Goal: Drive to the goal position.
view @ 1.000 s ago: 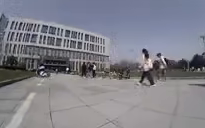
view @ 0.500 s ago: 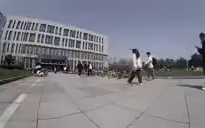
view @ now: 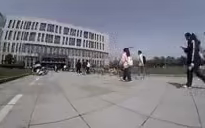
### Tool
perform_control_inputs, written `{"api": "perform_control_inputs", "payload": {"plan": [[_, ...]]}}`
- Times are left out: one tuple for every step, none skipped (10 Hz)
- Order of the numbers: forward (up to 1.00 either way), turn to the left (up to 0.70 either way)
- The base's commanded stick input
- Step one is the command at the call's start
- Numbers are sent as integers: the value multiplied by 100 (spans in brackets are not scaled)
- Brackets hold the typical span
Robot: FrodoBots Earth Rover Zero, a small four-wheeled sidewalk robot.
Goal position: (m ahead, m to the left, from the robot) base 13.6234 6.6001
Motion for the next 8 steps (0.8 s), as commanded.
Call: {"api": "perform_control_inputs", "payload": {"plan": [[0,70],[0,100],[0,100],[0,100],[0,100],[0,92],[0,72],[0,52]]}}
